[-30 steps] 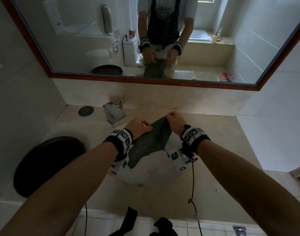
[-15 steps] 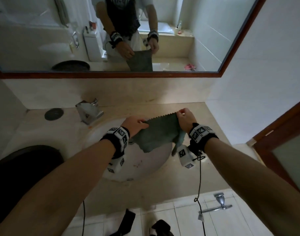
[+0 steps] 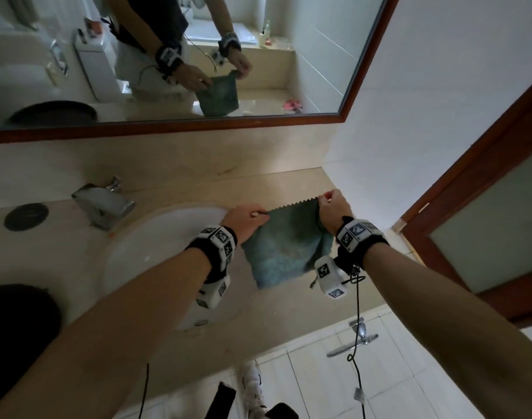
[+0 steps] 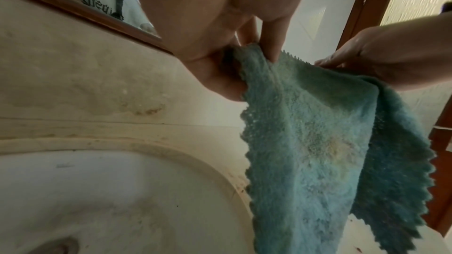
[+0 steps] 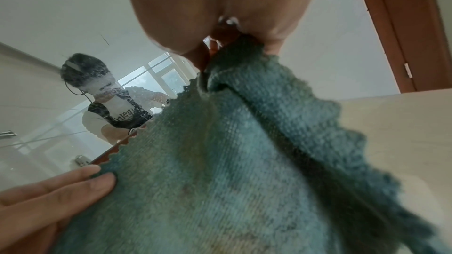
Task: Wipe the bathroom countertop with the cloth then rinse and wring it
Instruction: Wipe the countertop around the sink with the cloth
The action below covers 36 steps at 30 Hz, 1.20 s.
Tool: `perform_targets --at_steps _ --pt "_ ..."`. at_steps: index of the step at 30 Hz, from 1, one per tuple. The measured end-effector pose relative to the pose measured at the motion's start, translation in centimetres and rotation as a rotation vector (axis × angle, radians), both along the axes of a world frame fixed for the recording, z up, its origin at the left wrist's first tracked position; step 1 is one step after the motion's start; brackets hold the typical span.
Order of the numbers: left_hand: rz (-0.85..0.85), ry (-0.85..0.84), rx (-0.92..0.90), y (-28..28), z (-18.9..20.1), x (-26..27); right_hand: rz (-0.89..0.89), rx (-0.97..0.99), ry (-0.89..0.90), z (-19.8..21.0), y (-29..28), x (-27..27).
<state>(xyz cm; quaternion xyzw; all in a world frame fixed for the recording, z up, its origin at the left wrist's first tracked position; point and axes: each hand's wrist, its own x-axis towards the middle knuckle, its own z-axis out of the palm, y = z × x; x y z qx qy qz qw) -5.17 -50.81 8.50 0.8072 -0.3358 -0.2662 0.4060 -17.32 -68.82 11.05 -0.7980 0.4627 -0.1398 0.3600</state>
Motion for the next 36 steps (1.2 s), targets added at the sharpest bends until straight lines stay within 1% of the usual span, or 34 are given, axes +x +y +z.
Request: perform_targets --at_steps 4,14,17,21,23,25,27,29,31,33,36 --pt "0.019 -0.023 0.055 -1.9 -1.7 1.1 0.005 0.028 0.002 -2.2 -2.0 1.3" --pt "0.100 -0.009 0.236 -7.3 -6.4 4.2 0.097 0.121 0.116 -8.3 -7.2 6.0" --pt "0.111 0.005 0.285 -8.4 -7.9 5.1 0.111 0.132 0.145 -10.0 -8.0 7.3" --pt "0.158 0.045 0.303 -9.2 -9.6 6.3 0.144 0.164 0.170 -11.8 -8.0 8.9" --pt "0.166 0.063 0.307 -9.3 -10.3 6.8 0.195 0.150 0.175 -12.6 -7.6 9.4" --pt "0.181 0.088 0.310 -9.3 -10.9 7.0 0.272 0.059 0.204 -13.6 -7.1 9.6" --pt "0.196 0.108 0.310 -9.1 -11.3 7.2 0.396 -0.080 0.290 -14.4 -6.3 9.6" --pt "0.195 0.127 0.324 -8.8 -11.7 7.3 0.537 -0.148 0.357 -15.0 -5.2 9.4" --pt "0.195 0.152 0.326 -8.5 -12.1 7.5 0.660 -0.171 0.388 -15.7 -4.2 9.2" --pt "0.192 0.173 0.321 -8.2 -12.5 7.5 0.733 -0.174 0.445 -16.5 -3.4 8.9" --pt "0.177 0.205 0.303 -7.5 -12.8 7.4 0.728 -0.114 0.562 -18.0 -2.8 8.3"
